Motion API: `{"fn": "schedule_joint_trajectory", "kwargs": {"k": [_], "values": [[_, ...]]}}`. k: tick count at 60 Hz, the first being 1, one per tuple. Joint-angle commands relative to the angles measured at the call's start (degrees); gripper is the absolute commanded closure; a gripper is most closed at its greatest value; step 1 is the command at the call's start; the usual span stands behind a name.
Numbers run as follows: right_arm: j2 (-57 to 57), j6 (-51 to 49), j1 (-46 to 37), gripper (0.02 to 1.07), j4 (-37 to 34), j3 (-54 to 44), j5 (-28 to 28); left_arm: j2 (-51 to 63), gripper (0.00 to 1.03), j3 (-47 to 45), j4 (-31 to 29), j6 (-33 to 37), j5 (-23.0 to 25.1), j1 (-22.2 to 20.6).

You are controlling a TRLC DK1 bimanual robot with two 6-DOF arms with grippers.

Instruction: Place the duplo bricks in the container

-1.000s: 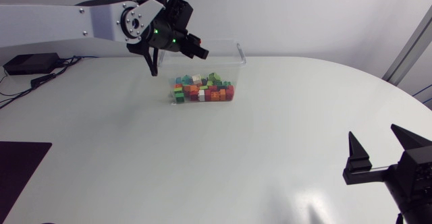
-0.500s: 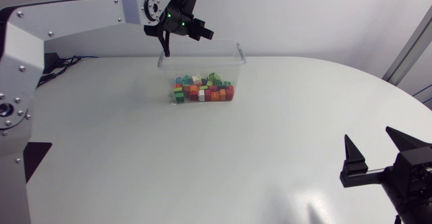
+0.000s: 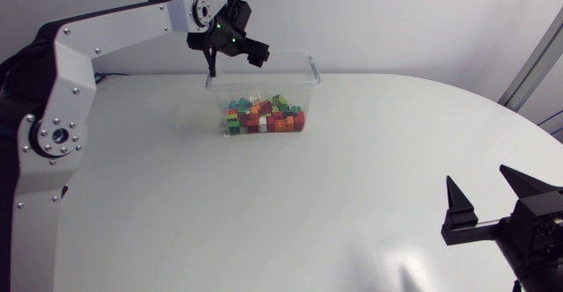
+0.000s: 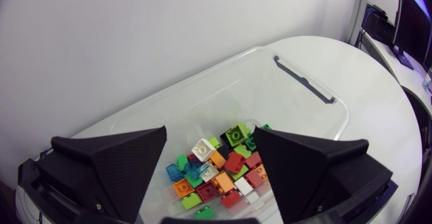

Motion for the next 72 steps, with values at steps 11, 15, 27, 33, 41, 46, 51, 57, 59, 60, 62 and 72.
{"fn": "schedule_joint_trajectory", "kwargs": {"k": [11,15,27,33,41,46,51,57,59,60,62,72], "values": [[-0.38,0.14,0.35,0.06,-3.32,-0.67,0.32,-17.23,0.04,-17.98,7.04,-0.83,1.6,3.47],[-0.38,0.22,0.35,0.06,-3.32,-0.67,0.32,-21.63,0.04,-23.69,10.82,-0.65,1.51,4.17],[-0.38,-1.36,-0.7,0.06,-3.32,-0.67,0.41,-30.68,0.04,-34.15,11.61,0.93,-0.77,6.9],[-0.38,-1.36,-1.05,0.06,-3.32,-0.67,0.32,-36.74,0.04,-41.53,14.42,1.9,-0.77,8.22],[-0.38,-1.01,-0.88,0.06,-3.41,-0.67,0.32,-43.42,0.04,-49.88,18.38,2.07,-0.77,9.89],[-0.38,-0.74,0.35,0.06,-3.41,-0.67,-0.12,-48.52,0.04,-55.68,20.4,2.77,-0.68,11.64],[-0.38,-0.3,1.94,0.06,-3.41,-0.67,-0.12,-52.65,0.04,-59.81,21.72,3.74,-0.68,12.61],[-0.38,1.72,2.11,0.06,-3.41,-0.67,0.15,-59.07,0.04,-66.76,24.0,4.8,-0.6,13.4],[-0.38,2.16,2.11,0.06,-3.32,-0.67,0.23,-62.32,0.04,-70.18,26.02,5.24,-0.6,13.4],[-0.38,2.24,2.11,0.06,-3.32,-0.67,0.23,-63.2,0.04,-71.06,26.46,5.41,-0.6,13.4],[-0.38,2.86,2.11,0.06,-3.32,-0.67,0.32,-65.75,0.04,-73.26,26.72,5.59,-0.6,13.58],[-0.38,4.88,2.02,0.06,-3.23,-0.67,0.32,-73.39,0.04,-81.52,29.71,5.94,-0.07,15.34]]}}
